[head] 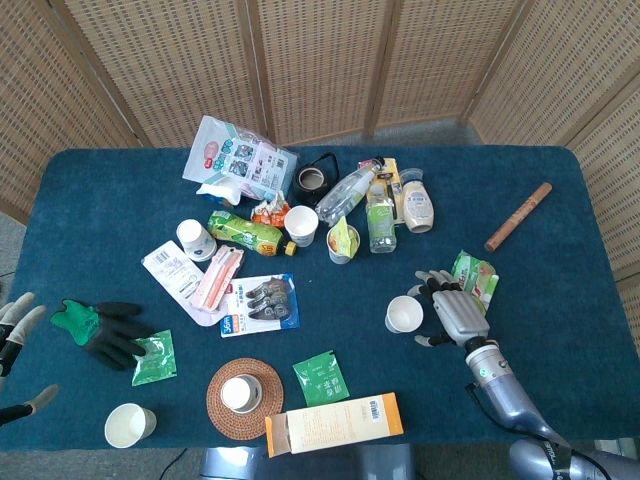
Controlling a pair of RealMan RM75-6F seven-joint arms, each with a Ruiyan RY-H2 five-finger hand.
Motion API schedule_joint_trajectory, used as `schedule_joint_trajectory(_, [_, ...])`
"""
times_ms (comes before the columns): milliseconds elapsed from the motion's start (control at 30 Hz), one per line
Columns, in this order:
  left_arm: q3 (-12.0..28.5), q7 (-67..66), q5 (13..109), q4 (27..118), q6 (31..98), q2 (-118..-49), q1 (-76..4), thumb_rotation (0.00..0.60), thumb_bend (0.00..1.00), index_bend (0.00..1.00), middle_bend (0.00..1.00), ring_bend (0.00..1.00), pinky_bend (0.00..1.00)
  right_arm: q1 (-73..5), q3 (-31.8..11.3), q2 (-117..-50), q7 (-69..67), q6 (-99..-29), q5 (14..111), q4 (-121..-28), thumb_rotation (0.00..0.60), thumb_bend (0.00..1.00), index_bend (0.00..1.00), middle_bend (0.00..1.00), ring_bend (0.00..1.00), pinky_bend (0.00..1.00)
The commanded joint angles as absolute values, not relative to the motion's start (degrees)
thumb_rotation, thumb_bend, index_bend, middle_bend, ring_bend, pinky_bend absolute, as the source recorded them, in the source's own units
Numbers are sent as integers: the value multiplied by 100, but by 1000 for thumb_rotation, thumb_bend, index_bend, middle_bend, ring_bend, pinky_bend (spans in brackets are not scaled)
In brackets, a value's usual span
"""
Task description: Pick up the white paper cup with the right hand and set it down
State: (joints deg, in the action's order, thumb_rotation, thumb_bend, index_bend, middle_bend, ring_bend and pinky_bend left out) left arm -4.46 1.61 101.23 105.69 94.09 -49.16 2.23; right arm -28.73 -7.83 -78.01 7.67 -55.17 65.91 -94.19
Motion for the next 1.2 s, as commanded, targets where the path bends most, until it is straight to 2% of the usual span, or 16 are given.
schedule_joint_trajectory(33, [-447,150,10124,10572,9402,-4919,220,600,218,0,0,0,0,-2867,-781,-7800,735,-5547,6605,-9449,600,0,308,0,0,0])
schedule_joint_trajectory(400, [-446,154,10131,10569,9431,-4925,233,600,217,0,0,0,0,-2918,-845,-7909,427,-5456,6461,-9480,600,32,354,0,0,0])
schedule_joint_trajectory(633, [-445,180,10132,10556,9427,-4917,227,600,217,0,0,0,0,-2937,-834,-7957,442,-5497,6457,-9446,600,223,368,0,0,0])
schedule_joint_trajectory(733, [-443,197,10128,10554,9435,-4912,228,600,217,0,0,0,0,-2933,-813,-7956,464,-5524,6471,-9441,600,259,373,0,0,0])
schedule_joint_trajectory(1033, [-449,189,10146,10553,9435,-4915,230,600,218,0,0,0,0,-2870,-699,-7919,741,-5818,6719,-9449,600,259,403,0,0,0])
schedule_joint_trajectory(1200, [-450,177,10147,10558,9431,-4919,229,600,218,0,0,0,0,-2808,-603,-7922,1341,-6265,7033,-9425,600,260,411,0,0,0])
